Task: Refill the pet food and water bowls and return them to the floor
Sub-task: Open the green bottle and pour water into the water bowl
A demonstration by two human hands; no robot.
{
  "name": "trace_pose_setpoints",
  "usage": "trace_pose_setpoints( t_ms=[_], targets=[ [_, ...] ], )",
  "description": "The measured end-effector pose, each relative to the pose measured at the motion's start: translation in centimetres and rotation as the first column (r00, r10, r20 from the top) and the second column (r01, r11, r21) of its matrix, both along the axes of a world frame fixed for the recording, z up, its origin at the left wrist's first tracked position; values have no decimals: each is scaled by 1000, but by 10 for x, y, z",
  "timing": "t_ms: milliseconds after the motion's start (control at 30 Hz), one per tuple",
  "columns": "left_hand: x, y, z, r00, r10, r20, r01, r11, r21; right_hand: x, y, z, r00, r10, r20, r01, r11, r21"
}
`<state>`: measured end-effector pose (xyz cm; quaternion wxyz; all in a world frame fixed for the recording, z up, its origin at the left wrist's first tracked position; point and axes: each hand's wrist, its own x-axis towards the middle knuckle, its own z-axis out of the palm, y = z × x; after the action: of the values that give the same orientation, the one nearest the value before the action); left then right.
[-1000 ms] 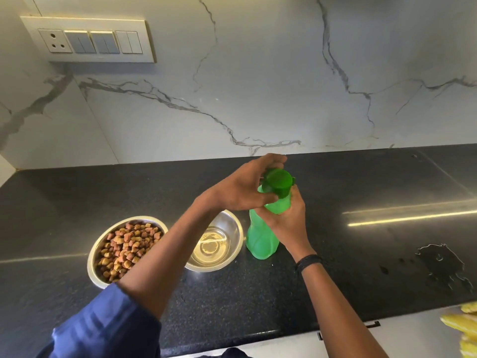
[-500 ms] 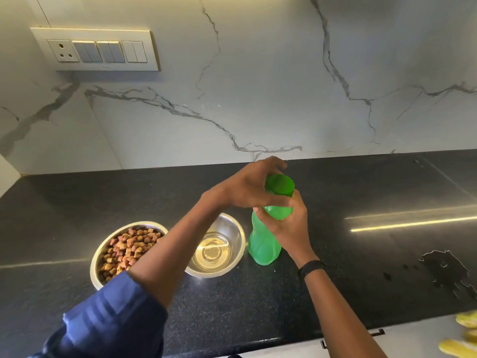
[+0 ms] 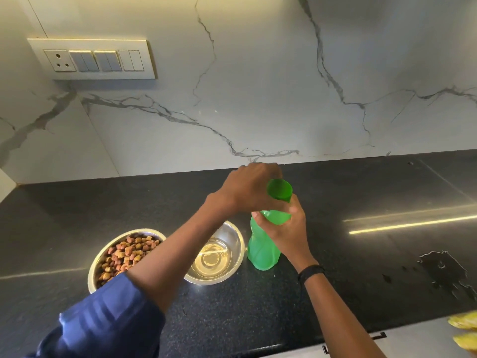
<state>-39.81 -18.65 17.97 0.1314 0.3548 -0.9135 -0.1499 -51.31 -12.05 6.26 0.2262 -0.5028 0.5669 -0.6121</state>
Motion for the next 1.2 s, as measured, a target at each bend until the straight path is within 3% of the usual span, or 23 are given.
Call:
trace_pose_setpoints(
  t_ms=[67, 167, 200, 267, 333, 400, 567, 633, 767, 800, 933, 1200],
  targets=[
    [-6, 6, -2, 997, 15, 74, -7, 994, -112, -1, -1, -1, 1000, 5, 15, -5, 1000, 14],
    [-1, 2, 7, 943, -312, 119, 275, 928, 252, -3, -1, -4, 1000, 10, 22, -11, 1000, 18],
    [3, -3, 12, 918, -373, 134, 323, 899, 295, -2, -1, -4, 1000, 5, 16, -6, 1000, 14],
    [4, -8, 18, 930, -336, 152, 302, 930, 209, 0, 0, -3, 1000, -14, 3, 14, 1000, 9],
    [-1, -5, 19, 957, -150, 247, 160, 987, -22, 1, 0, -1, 1000, -21, -14, 21, 999, 24],
    [-5, -2, 20, 929, -32, 368, 103, 979, -175, 1, 0, -1, 1000, -20, -11, 21, 999, 28],
    [0, -9, 33, 896, -357, 264, 320, 931, 173, 1, 1, -1, 1000, -27, 6, 27, 999, 21],
    [-3, -10, 33, 899, -347, 269, 335, 938, 91, 3, 1, 1, 1000, -27, -3, 27, 999, 22],
    [-19, 2, 26, 926, -76, 370, 198, 932, -304, 2, 1, 1, 1000, -25, 2, 25, 999, 24],
    [-20, 4, 25, 920, -93, 380, 222, 924, -312, 2, 1, 2, 1000, -19, -4, 19, 1000, 24],
    [-11, 1, 31, 889, -278, 363, 335, 936, -104, 3, 3, 4, 1000, -4, -8, 4, 999, 38],
    [3, 8, 21, 964, -175, 199, 219, 950, -223, 4, 6, 3, 999, 28, 16, -29, 998, 47]
  ],
)
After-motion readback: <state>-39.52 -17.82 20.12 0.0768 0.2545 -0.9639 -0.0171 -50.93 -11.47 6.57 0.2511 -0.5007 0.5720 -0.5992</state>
